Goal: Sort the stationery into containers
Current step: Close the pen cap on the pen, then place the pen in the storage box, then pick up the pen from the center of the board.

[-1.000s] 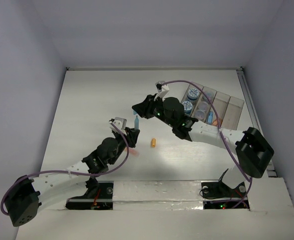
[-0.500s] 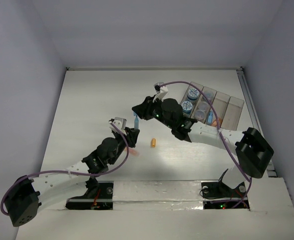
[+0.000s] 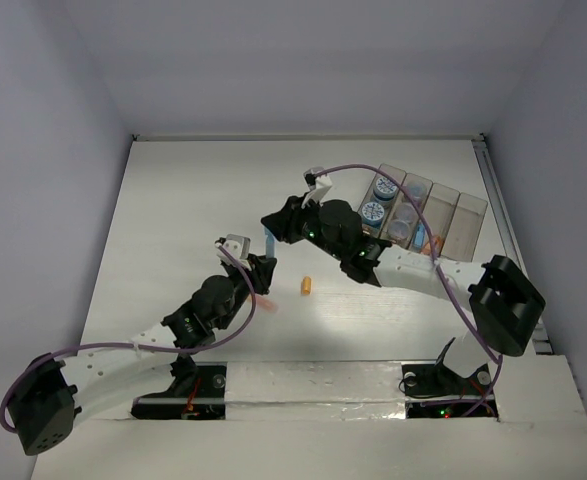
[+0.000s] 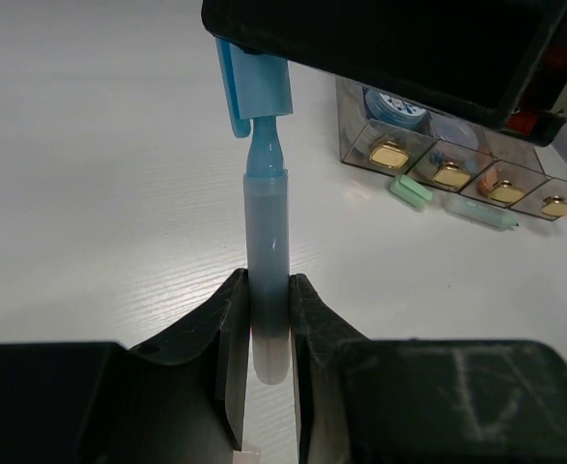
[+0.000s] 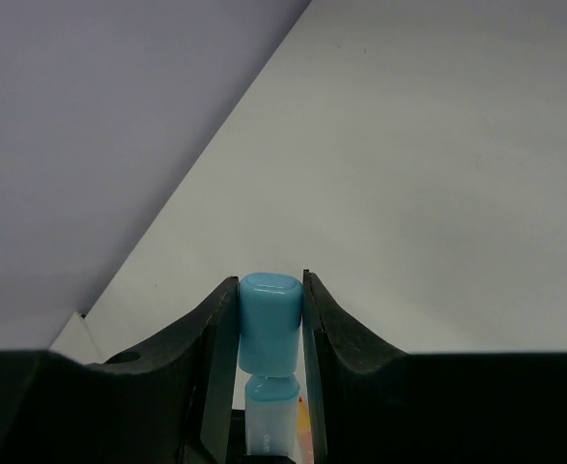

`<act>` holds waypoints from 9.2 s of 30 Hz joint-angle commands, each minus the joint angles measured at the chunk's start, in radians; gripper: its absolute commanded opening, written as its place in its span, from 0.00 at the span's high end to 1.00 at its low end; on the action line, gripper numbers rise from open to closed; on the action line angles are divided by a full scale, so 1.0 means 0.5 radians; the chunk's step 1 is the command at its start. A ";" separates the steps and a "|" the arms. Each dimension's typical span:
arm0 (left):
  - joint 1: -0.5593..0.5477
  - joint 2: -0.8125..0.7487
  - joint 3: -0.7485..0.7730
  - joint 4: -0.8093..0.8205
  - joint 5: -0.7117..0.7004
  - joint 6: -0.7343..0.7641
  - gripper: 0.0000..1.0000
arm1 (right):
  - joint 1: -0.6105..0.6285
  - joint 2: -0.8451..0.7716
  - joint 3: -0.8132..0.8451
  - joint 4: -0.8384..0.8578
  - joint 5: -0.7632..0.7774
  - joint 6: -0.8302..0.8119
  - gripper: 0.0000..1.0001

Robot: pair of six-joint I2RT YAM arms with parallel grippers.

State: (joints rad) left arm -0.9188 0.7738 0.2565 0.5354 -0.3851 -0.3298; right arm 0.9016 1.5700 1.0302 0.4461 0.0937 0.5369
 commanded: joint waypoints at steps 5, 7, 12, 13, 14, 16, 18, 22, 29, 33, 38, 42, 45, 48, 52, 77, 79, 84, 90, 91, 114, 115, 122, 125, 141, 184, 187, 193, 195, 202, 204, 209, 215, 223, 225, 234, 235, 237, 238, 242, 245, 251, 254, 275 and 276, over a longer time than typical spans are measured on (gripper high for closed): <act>0.009 -0.057 0.091 0.021 -0.064 0.015 1.00 | 0.105 0.017 -0.042 0.059 0.125 -0.052 1.00; 0.009 -0.060 0.094 0.009 -0.073 0.006 1.00 | 0.163 0.020 -0.054 0.065 0.202 -0.071 1.00; 0.009 -0.096 0.094 -0.003 -0.092 -0.006 1.00 | 0.188 0.011 -0.124 0.117 0.313 -0.077 1.00; 0.009 -0.106 0.094 -0.009 -0.095 -0.009 1.00 | 0.188 0.008 -0.146 0.123 0.334 -0.071 1.00; 0.009 -0.106 0.094 -0.009 -0.098 -0.009 1.00 | 0.188 0.002 -0.158 0.132 0.343 -0.058 1.00; 0.009 -0.109 0.094 -0.018 -0.107 -0.018 1.00 | 0.188 -0.008 -0.177 0.142 0.377 -0.049 1.00; 0.009 -0.109 0.097 -0.022 -0.113 -0.021 1.00 | 0.206 -0.017 -0.192 0.142 0.377 -0.043 1.00; 0.009 -0.093 0.116 -0.028 -0.132 -0.028 1.00 | 0.231 -0.017 -0.204 0.145 0.383 -0.034 1.00; 0.009 -0.087 0.137 -0.034 -0.144 -0.052 1.00 | 0.387 0.038 -0.345 0.344 0.469 0.107 1.00; 0.009 -0.155 0.153 -0.034 -0.126 -0.046 1.00 | 0.387 0.014 -0.496 0.574 0.390 0.163 1.00; 0.009 -0.247 0.186 -0.052 -0.061 -0.022 1.00 | 0.387 -0.066 -0.505 0.550 0.285 0.089 1.00; 0.009 -0.305 0.208 -0.101 -0.031 -0.028 1.00 | 0.387 -0.121 -0.499 0.470 0.178 0.040 1.00; 0.009 -0.345 0.220 -0.126 -0.006 -0.040 1.00 | 0.387 -0.142 -0.465 0.384 0.080 0.003 1.00; 0.009 -0.360 0.257 -0.178 0.021 -0.049 1.00 | 0.387 -0.155 -0.456 0.323 -0.003 -0.070 1.00; 0.009 -0.373 0.297 -0.230 0.058 -0.055 1.00 | 0.387 -0.222 -0.404 0.090 -0.013 -0.178 1.00; 0.027 -0.351 0.610 -0.062 -0.242 0.212 1.00 | 0.421 -0.186 -0.710 0.083 -0.239 0.116 1.00; 0.027 -0.354 0.631 -0.040 -0.233 0.215 1.00 | 0.421 -0.179 -0.735 0.111 -0.239 0.132 1.00; 0.027 -0.321 0.748 -0.037 -0.224 0.251 1.00 | 0.464 -0.100 -0.766 0.160 -0.267 0.199 1.00; 0.027 -0.302 0.831 -0.031 -0.147 0.248 1.00 | 0.522 0.008 -0.802 0.212 -0.289 0.264 1.00; 0.027 -0.293 0.837 -0.037 -0.144 0.242 1.00 | 0.522 0.011 -0.790 0.206 -0.289 0.261 1.00; 0.027 -0.572 0.398 -0.227 0.304 -0.015 0.02 | -0.269 -0.280 -0.214 0.016 0.313 0.068 1.00; 0.027 -0.599 0.386 -0.242 0.304 -0.018 0.01 | -0.318 -0.320 -0.198 -0.011 0.310 0.058 1.00; 0.027 -0.680 0.178 -0.141 0.325 -0.064 0.01 | -0.726 -0.841 -0.320 -0.505 0.601 -0.233 1.00; 0.027 -0.661 0.116 -0.108 0.341 -0.071 0.01 | -1.057 -1.056 -0.388 -0.800 0.635 -0.304 1.00; 0.027 -0.780 0.027 -0.206 0.371 -0.113 0.01 | -2.036 -0.787 -0.352 -1.171 0.687 -0.534 1.00; 0.009 -0.682 0.287 -0.405 -0.340 -0.304 0.01 | -0.004 -0.177 -0.036 -1.116 -0.503 -0.739 0.29; 0.009 -0.765 0.364 -0.552 -0.493 -0.313 0.01 | 0.163 0.127 0.190 -1.150 -0.418 -0.807 0.29; 0.009 -0.937 0.462 -0.785 -0.613 -0.396 0.01 | 0.369 0.581 0.501 -1.254 -0.230 -0.893 0.29; 0.009 -0.952 0.514 -0.883 -0.659 -0.420 0.01 | 0.390 0.658 0.556 -1.254 -0.249 -0.902 0.29; 0.009 -1.035 0.545 -0.954 -0.752 -0.454 0.01 | 0.433 0.830 0.695 -1.337 -0.133 -0.942 0.37; 0.009 -1.044 0.551 -0.963 -0.758 -0.454 0.01 | 0.452 0.885 0.731 -1.355 -0.123 -0.942 0.39; 0.009 -1.032 0.527 -0.945 -0.749 -0.460 0.01 | 0.452 0.992 0.793 -1.389 -0.077 -0.924 0.71; 0.009 -1.026 0.506 -0.930 -0.706 -0.460 0.01 | 0.452 0.999 0.827 -1.328 0.073 -0.820 0.90; 0.009 -1.087 0.392 -0.988 -0.522 -0.537 0.08 | 0.176 0.650 0.692 -0.991 0.123 -0.593 0.96; 0.009 -1.106 0.358 -0.985 -0.454 -0.546 0.15 | 0.108 0.542 0.631 -0.914 0.113 -0.562 0.96; 0.009 -0.705 0.291 -0.773 -0.154 -0.485 0.10 | -0.015 0.266 0.593 -0.702 -0.095 -0.500 0.96; 0.009 -0.671 0.282 -0.755 -0.123 -0.485 0.09 | -0.015 0.253 0.593 -0.687 -0.083 -0.491 0.96; 0.009 -0.609 0.263 -0.688 -0.104 -0.488 0.08 | -0.015 0.220 0.575 -0.662 -0.083 -0.479 0.96; 0.009 -0.594 0.233 -0.651 -0.104 -0.485 0.08 | -0.015 0.186 0.566 -0.626 -0.098 -0.467 0.96; 0.009 -0.490 0.220 -0.504 -0.116 -0.442 0.09 | -0.015 0.137 0.520 -0.540 -0.294 -0.375 0.96; 0.009 -0.434 0.235 -0.473 -0.168 -0.420 0.20 | -0.015 0.082 0.443 -0.448 -0.341 -0.313 0.96; 0.009 -0.302 0.266 -0.393 -0.224 -0.371 0.27 | -0.015 0.014 0.342 -0.346 -0.439 -0.236 0.96; 0.009 -0.244 0.297 -0.381 -0.251 -0.350 0.31 | -0.015 -0.014 0.299 -0.309 -0.451 -0.224 0.96; 0.046 -0.084 0.294 -0.163 -0.239 -0.273 0.58 | -0.015 0.008 0.167 -0.187 -0.638 -0.120 0.95; 0.046 -0.075 0.294 -0.147 -0.236 -0.270 0.61 | -0.015 0.005 0.161 -0.181 -0.641 -0.117 0.95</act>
State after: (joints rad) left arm -0.9012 0.7280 0.3710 0.3893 -0.4961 -0.4828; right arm 0.8906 1.5917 1.1175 0.2737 -0.1967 0.4553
